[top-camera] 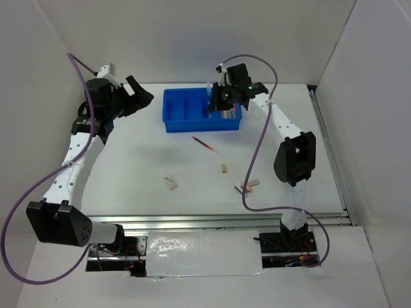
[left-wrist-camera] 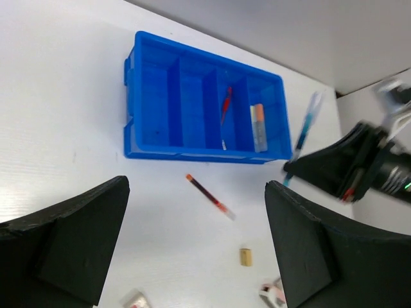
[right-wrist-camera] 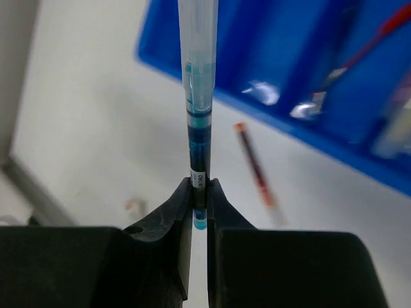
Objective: Sort the stationery into containers
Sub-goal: Pick up the pen from the center of the board, then place the pen in the storage box.
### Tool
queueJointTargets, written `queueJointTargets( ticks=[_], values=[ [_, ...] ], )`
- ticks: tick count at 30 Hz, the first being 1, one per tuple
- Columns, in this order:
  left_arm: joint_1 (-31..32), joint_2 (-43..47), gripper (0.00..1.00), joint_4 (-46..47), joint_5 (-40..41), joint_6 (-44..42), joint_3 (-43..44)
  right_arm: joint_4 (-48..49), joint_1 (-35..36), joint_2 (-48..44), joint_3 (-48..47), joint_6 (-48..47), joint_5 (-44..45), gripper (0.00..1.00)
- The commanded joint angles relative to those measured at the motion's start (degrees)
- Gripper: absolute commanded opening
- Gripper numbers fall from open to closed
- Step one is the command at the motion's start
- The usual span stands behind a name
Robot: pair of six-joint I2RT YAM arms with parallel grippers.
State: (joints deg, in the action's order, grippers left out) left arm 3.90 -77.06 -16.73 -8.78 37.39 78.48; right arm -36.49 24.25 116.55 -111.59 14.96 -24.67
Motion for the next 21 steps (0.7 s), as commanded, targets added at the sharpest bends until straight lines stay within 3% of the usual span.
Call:
queueJointTargets(
  ticks=[1, 7, 15, 21],
  values=[
    [1.0, -0.5, 0.99, 1.3, 2.6, -5.4, -1.3, 2.2, -0.7, 2.7, -9.1, -6.2, 16.9, 0.00],
    [1.7, -0.7, 0.99, 2.4, 1.9, -5.7, -3.1, 7.0, -0.6, 13.2, -17.9, -7.5, 28.0, 0.00],
    [1.8, -0.5, 0.99, 2.3, 1.7, -5.2, -4.7, 10.7, -0.1, 21.2, -20.2, -7.3, 31.5, 0.01],
    [2.0, -0.6, 0.99, 2.7, 0.8, -4.1, -6.1, 10.5, -0.2, 24.1, -20.0, -7.5, 29.7, 0.09]
  ],
)
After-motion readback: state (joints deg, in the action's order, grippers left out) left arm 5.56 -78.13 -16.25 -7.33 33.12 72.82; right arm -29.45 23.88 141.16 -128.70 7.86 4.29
